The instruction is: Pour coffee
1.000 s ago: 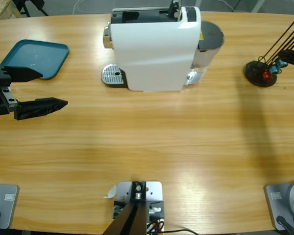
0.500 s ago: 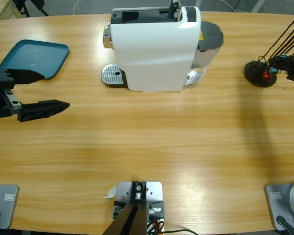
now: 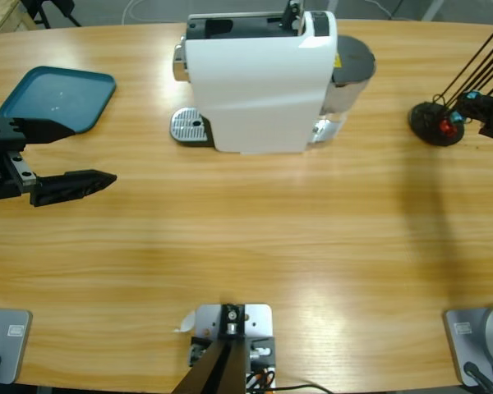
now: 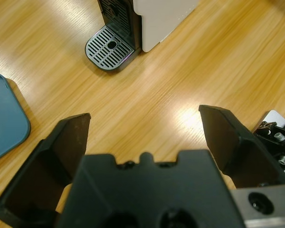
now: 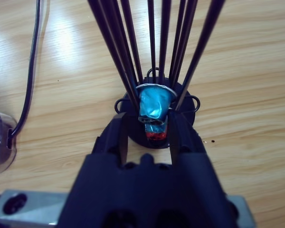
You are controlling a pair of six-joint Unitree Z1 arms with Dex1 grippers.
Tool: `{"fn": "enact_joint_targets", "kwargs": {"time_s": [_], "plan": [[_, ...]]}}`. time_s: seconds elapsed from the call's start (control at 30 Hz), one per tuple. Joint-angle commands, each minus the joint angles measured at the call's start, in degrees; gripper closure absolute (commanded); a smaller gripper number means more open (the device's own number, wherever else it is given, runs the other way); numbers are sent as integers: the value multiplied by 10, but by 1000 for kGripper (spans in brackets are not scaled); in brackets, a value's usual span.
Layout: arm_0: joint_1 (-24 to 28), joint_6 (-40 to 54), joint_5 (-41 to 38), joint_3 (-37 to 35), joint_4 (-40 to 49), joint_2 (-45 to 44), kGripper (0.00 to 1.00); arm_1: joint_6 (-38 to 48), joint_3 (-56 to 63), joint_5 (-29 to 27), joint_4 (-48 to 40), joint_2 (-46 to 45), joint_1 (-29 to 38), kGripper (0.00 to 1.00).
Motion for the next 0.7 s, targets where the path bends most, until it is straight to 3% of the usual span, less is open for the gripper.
{"fn": "enact_joint_targets", "kwargs": {"time_s": [0.03,0.17,0.33,0.4,0.7], "plan": [[-5,-6,-6,22,-4,8,4,-4,12,-16,-13,16,-5,788],[-5,-7,-6,23,-4,7,4,-7,12,-18,-16,17,-5,905],[-5,-7,-6,24,-4,4,4,-8,13,-18,-18,18,-5,914],[-5,-8,-6,25,-4,2,4,-13,13,-17,-20,17,-5,1000],[-5,-15,-5,41,-4,-17,4,-21,16,-17,-24,10,-5,1000]]}}
